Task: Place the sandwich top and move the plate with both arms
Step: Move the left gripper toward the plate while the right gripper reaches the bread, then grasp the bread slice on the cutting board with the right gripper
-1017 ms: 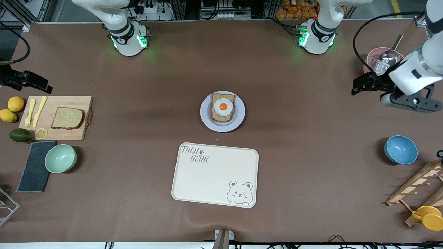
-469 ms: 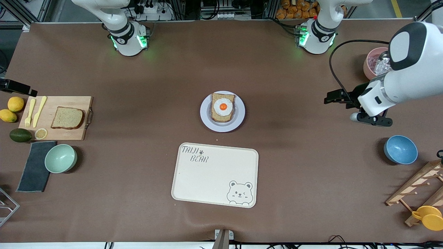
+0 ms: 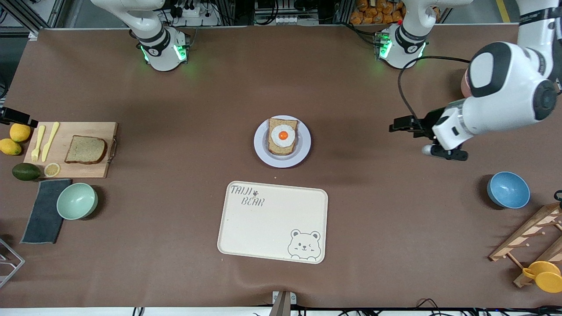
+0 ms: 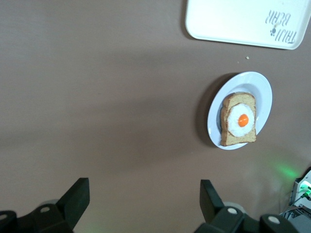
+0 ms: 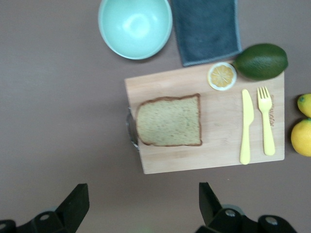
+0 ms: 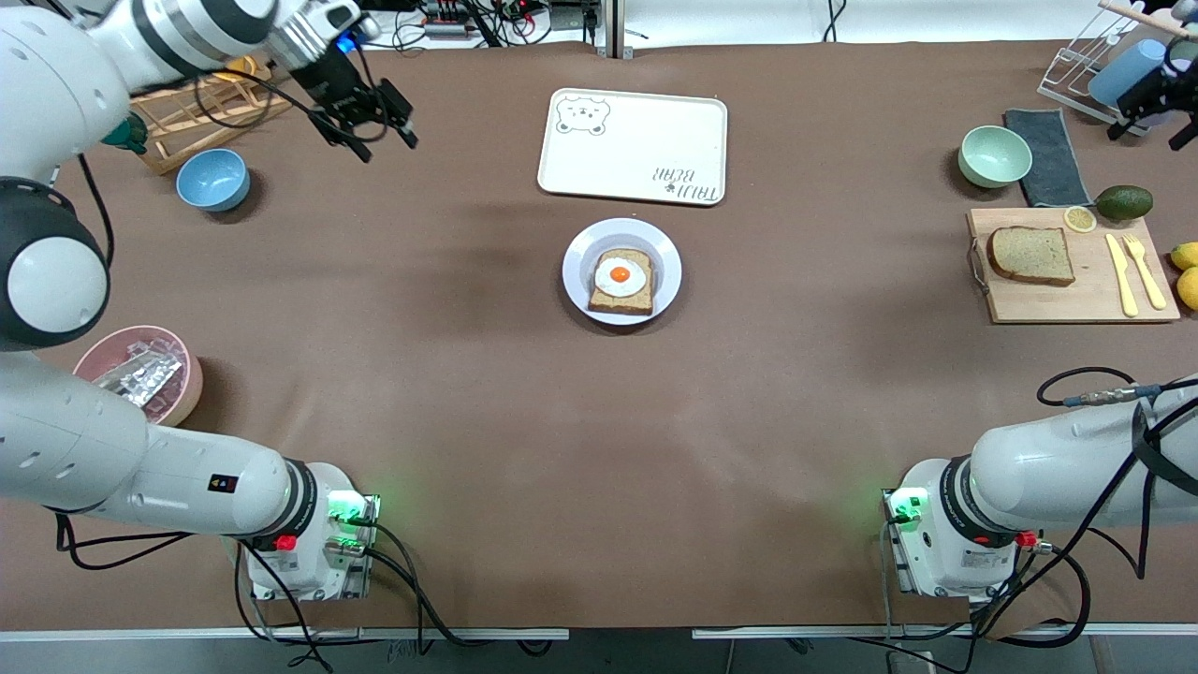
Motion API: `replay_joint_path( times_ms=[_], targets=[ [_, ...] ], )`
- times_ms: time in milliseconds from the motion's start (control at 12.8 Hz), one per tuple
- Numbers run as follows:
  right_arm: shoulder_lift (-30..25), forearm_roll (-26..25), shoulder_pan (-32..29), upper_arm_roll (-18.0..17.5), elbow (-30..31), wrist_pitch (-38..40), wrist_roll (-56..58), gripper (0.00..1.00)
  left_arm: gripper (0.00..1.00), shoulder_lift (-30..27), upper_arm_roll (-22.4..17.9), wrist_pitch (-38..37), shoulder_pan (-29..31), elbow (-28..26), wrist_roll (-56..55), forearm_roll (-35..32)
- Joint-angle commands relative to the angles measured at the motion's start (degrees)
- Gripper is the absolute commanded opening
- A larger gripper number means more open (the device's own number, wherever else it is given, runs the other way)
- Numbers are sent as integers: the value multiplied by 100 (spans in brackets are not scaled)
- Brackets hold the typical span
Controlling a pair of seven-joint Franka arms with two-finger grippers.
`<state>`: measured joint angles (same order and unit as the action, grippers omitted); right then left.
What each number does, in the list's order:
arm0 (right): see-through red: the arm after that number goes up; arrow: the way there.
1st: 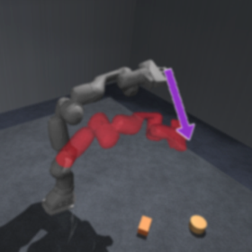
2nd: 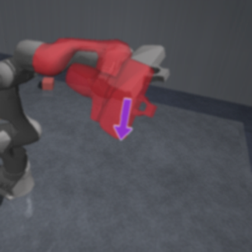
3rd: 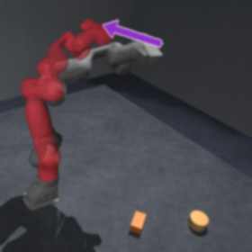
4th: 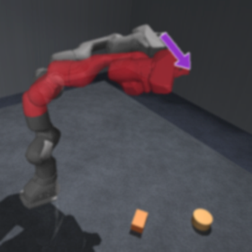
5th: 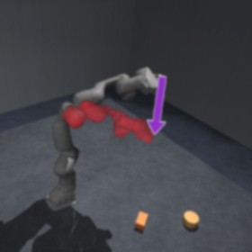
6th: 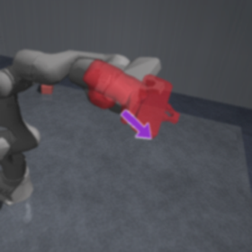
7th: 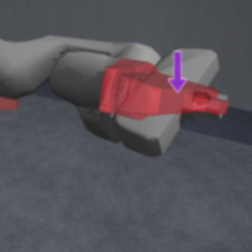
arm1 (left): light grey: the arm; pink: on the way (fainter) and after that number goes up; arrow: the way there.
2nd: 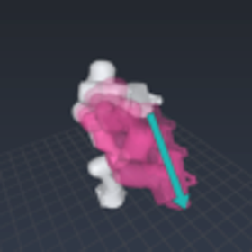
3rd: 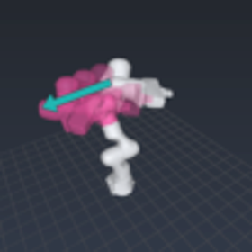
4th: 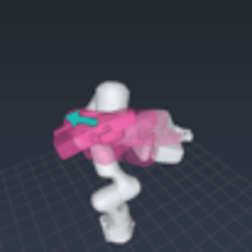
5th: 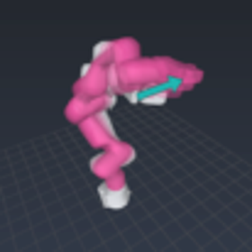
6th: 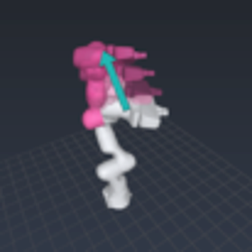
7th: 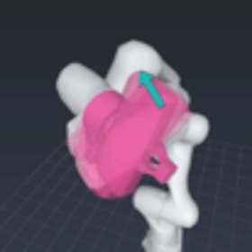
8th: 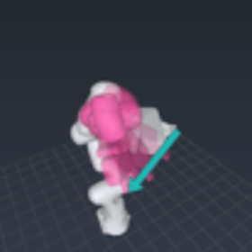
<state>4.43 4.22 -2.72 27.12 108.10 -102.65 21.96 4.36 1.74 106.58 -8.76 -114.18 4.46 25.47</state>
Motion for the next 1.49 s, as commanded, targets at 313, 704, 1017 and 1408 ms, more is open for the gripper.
replay_joint_path(
  times_ms=[313,704,1017,1408],
  targets=[
    [812,501,-307,346,528,-1098,1494,100,100,-146,704,1328,24,-1088,160,836],
    [1655,1440,-606,346,501,-1582,2724,95,100,-85,871,1952,24,-1615,1065,1794],
    [2079,1890,-606,346,484,-1872,3174,86,100,82,1171,2332,24,-1766,1258,2381],
    [2606,2609,-659,346,290,-1943,3945,75,100,240,1609,3279,-55,-2284,2470,4041]
  ],
)
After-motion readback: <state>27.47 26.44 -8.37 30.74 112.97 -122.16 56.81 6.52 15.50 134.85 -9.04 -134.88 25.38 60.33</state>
